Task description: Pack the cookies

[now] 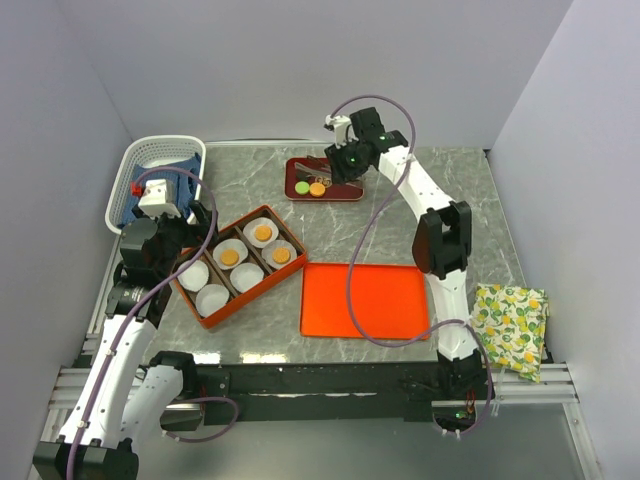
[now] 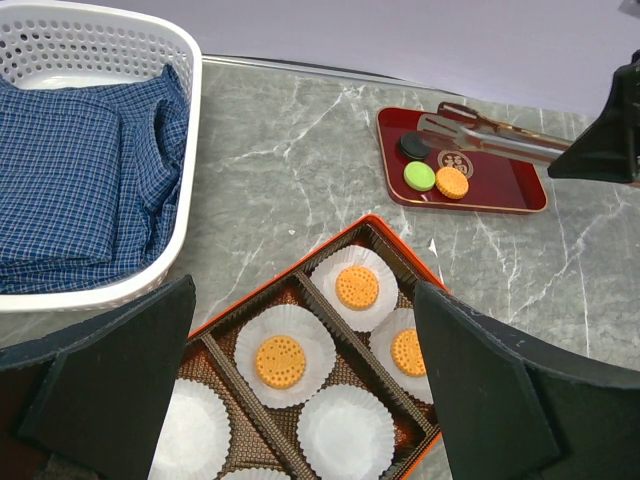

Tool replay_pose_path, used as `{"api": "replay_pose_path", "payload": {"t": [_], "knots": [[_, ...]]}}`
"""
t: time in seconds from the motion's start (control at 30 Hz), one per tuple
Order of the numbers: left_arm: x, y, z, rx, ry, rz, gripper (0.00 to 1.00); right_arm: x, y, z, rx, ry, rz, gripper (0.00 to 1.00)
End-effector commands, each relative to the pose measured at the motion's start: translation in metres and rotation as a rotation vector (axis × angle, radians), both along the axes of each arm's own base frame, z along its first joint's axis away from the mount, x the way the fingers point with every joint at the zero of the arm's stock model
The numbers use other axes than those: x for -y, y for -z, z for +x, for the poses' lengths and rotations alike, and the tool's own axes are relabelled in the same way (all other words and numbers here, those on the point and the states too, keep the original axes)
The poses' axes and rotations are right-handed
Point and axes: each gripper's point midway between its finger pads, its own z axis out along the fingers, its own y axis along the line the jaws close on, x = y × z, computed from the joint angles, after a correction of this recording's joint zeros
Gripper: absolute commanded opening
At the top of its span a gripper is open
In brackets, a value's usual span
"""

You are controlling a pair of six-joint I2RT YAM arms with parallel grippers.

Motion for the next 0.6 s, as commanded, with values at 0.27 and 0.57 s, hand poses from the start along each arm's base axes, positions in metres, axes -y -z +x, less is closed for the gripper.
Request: {"api": "replay_pose_path", "payload": {"t": [0.27,0.57], "knots": [[-0.003,-0.004,0.004,0.024,-0.007,0.022,0.97,-0.010,-0.010,0.022,0.065,0.018,0.028,0.52],[-0.002,-0.002,0.005,0.018,-0.005,0.024,0.97,-0.012,0.000,0.029,0.067,0.024,0.020,0.52]]}}
